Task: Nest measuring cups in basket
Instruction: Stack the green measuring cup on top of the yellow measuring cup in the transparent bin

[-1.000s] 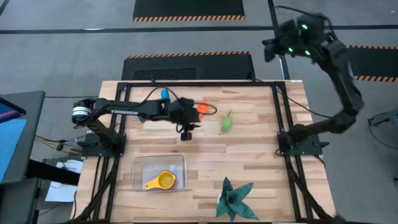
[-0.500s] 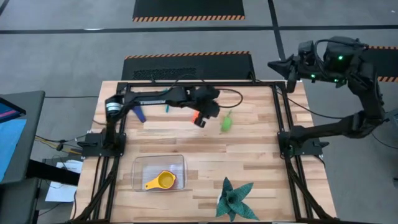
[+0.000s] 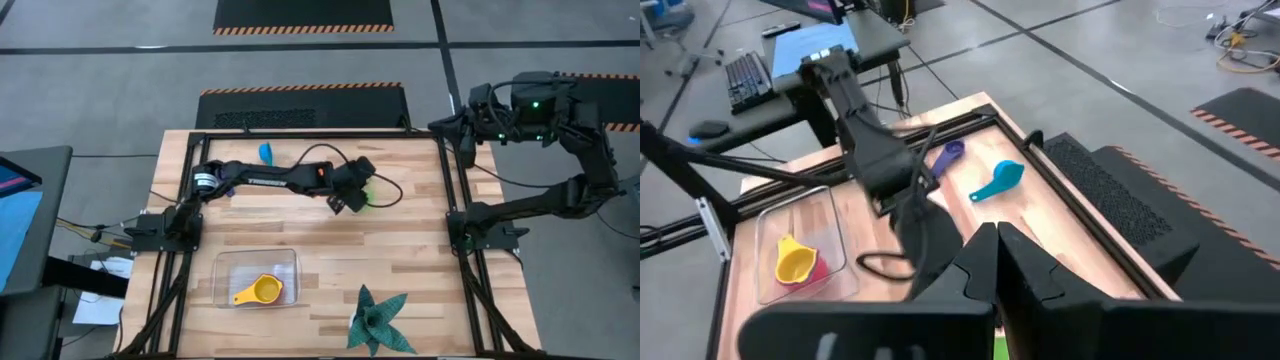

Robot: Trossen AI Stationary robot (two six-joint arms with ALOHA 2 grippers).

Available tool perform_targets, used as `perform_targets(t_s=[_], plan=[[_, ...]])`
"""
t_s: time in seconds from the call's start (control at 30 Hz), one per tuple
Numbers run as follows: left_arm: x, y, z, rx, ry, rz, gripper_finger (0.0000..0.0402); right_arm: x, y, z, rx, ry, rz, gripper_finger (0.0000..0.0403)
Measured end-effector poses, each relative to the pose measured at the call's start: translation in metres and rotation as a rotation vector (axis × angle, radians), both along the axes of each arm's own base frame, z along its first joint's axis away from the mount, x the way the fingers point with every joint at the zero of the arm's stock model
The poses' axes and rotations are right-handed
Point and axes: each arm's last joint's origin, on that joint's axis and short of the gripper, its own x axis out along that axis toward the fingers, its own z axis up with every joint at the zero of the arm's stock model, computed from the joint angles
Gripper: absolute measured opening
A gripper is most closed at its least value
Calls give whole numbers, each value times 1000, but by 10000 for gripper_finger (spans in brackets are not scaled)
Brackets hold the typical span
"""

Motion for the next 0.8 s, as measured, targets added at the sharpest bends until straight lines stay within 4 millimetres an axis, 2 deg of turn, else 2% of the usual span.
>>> perform_targets(t_s=[0.13,0.37,0.47,0.8], plan=[[7,0,4,-18,-94,7,82,0,0,0,-14,10,5,20],[0,0,-2,-30,5,-38,82,-4,1,-1,-36,24,16,20],[-3,-2,-12,-30,50,-88,85,-8,3,-1,-39,21,16,24],[-5,-3,-18,10,94,-222,117,-21,8,-1,-39,17,16,19]])
